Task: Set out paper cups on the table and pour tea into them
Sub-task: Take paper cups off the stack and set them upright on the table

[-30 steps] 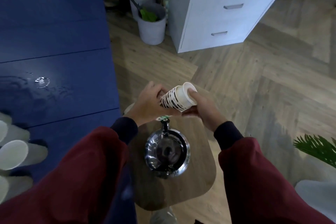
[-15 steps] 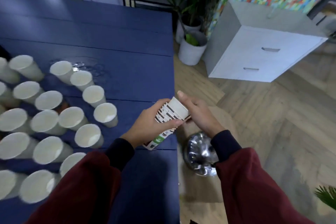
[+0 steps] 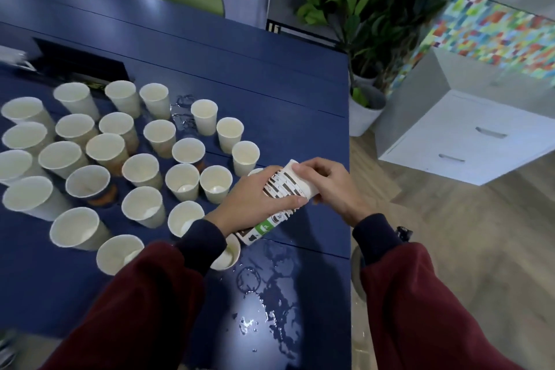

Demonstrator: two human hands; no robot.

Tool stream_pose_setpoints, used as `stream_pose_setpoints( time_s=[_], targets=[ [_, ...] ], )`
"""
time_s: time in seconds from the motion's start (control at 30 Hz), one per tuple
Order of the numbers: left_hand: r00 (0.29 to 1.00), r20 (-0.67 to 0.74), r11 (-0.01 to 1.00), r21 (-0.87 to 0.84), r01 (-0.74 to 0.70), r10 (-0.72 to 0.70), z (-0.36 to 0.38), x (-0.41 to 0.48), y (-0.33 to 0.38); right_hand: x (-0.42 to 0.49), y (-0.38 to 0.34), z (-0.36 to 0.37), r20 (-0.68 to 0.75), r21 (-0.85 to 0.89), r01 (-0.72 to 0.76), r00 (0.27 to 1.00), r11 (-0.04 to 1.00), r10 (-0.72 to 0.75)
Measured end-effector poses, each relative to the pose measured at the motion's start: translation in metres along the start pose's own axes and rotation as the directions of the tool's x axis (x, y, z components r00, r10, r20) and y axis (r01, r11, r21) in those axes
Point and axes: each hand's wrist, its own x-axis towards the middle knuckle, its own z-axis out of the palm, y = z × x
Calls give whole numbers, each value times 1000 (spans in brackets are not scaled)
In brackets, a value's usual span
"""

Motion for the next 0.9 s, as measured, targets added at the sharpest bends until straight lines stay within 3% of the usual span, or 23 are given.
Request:
stream_pose_setpoints(
  time_s=[0.2,0.43,0.57,0.73,0.9],
  targets=[
    [997,-43,998,-11,55,-56,-8,4,-4,25,5,-8,-88,25,32,996,999,-30],
    [968,-190,986,-66,153,-163,-26,2,-17,75,15,-21,-240,27,76,968,997,-68],
    [954,-233,982,-82,172,-186,-46,-1,-25,101,31,-6,-290,-210,-42,957,977,-21],
    [952,-231,978,-88,187,-203,-67,5,-41,133,35,27,-225,-626,-111,973,772,-43],
    [962,-180,975,-122,183,-203,-91,9,-59,155,37,55,-227,-738,-164,974,654,-11]
  ],
)
